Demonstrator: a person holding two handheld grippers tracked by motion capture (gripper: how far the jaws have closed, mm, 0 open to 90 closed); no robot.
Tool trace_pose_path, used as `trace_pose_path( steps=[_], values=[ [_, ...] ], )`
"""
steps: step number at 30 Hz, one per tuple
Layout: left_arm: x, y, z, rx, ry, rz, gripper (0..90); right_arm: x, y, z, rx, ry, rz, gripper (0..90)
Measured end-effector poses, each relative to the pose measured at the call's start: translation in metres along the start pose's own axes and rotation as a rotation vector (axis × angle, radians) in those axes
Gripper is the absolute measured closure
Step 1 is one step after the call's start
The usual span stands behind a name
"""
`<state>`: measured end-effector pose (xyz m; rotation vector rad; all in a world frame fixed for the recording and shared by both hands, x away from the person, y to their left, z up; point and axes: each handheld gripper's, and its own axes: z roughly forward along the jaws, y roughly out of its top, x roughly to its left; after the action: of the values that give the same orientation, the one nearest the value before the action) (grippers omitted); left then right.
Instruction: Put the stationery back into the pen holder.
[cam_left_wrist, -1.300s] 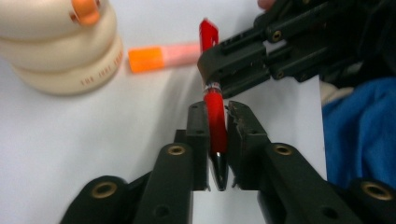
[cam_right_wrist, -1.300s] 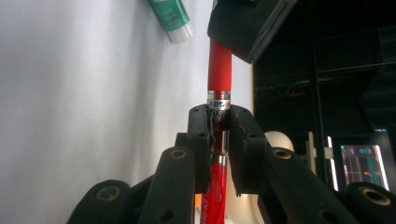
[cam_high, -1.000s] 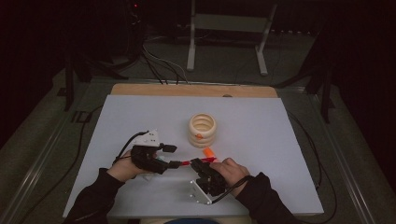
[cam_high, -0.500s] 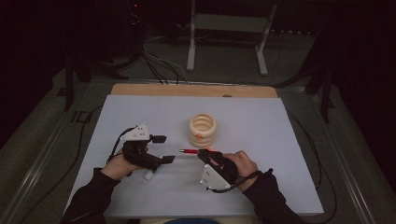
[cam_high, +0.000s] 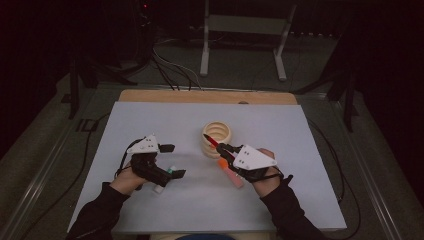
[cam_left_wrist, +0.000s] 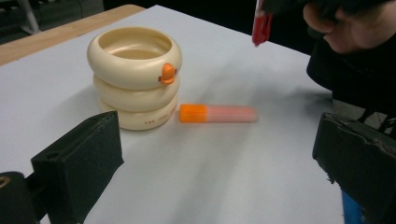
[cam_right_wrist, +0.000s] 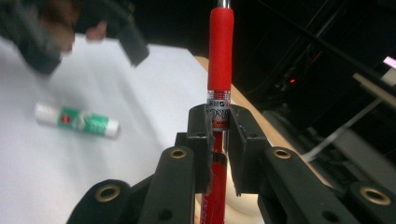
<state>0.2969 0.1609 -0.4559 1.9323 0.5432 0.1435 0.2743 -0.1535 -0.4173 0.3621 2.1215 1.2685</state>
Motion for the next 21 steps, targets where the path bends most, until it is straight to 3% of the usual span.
trace_pose_path(
  steps=[3, 5, 6, 9, 21],
  values=[
    [0.0, -0.002, -0.002, -0.024, 0.016, 0.009, 2.0, -0.009, 0.002, 0.0, -0.015, 0.003, 0.087, 79.4],
    [0.0, -0.003, -0.004, -0.033, 0.018, 0.007, 2.0, -0.012, 0.002, 0.0, -0.02, 0.001, 0.112, 79.4],
    [0.0, -0.004, -0.004, -0.039, 0.022, 0.011, 2.0, -0.016, 0.003, 0.0, -0.027, 0.001, 0.16, 79.4],
    [-0.002, -0.006, -0.005, -0.035, 0.03, 0.015, 2.0, -0.021, 0.005, 0.0, -0.04, -0.002, 0.229, 79.4],
    [-0.005, -0.018, -0.004, -0.052, 0.041, 0.006, 2.0, -0.039, 0.015, 0.008, -0.085, -0.075, 0.374, 79.4]
  ],
)
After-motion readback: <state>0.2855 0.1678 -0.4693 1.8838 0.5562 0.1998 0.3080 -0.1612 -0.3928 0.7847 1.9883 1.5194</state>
